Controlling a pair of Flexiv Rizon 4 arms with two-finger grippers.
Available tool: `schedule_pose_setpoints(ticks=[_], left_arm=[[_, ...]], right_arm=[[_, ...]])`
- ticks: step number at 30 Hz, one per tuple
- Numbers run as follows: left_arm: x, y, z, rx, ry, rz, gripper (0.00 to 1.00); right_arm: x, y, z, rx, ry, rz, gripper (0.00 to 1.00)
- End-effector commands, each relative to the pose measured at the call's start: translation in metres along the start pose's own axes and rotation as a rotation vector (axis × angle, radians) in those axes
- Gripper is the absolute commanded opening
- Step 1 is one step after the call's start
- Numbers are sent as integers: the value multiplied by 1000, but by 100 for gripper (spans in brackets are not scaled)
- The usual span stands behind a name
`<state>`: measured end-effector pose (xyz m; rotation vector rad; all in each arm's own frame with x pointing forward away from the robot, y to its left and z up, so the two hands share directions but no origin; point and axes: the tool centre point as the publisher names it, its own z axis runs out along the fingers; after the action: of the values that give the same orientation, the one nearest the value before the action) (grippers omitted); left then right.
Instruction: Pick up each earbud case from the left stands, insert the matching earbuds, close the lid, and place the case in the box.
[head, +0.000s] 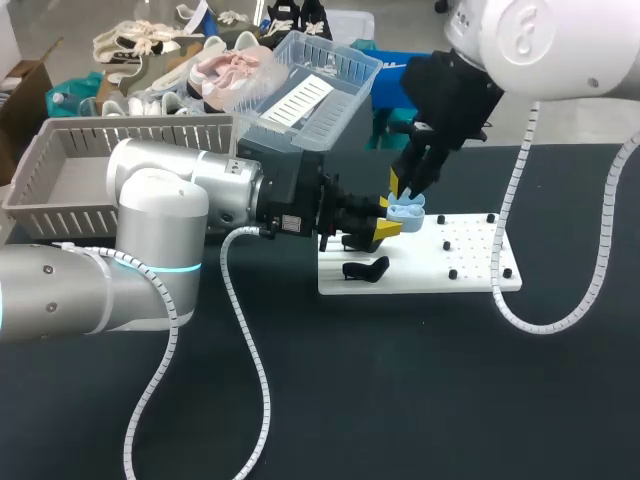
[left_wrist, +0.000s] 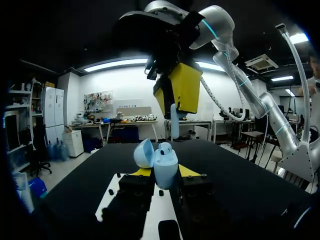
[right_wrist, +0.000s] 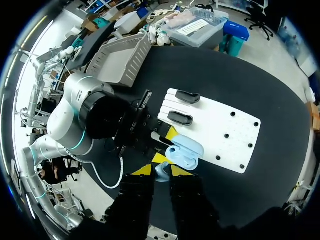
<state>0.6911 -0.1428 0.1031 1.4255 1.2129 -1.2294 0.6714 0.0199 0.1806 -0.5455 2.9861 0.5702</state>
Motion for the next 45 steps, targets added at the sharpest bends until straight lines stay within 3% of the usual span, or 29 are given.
schedule_pose_setpoints(ticks=[1,16,19,32,38,45], left_arm=[[0,0,0,-2,1,0,0],[0,0,0,-2,1,0,0],[0,0,0,-2,1,0,0],[0,0,0,-2,1,0,0],[0,0,0,-2,1,0,0],[0,0,0,-2,1,0,0]], right_arm=[[6,1,0,6,-15,2,0],[6,1,0,6,-15,2,0],[0,8,6,-56,7,-50,0],[-1,1,10,3,74,-218,0],[-1,-4,8,29,63,-208,0],[-4,-12,7,59,43,-109,0]])
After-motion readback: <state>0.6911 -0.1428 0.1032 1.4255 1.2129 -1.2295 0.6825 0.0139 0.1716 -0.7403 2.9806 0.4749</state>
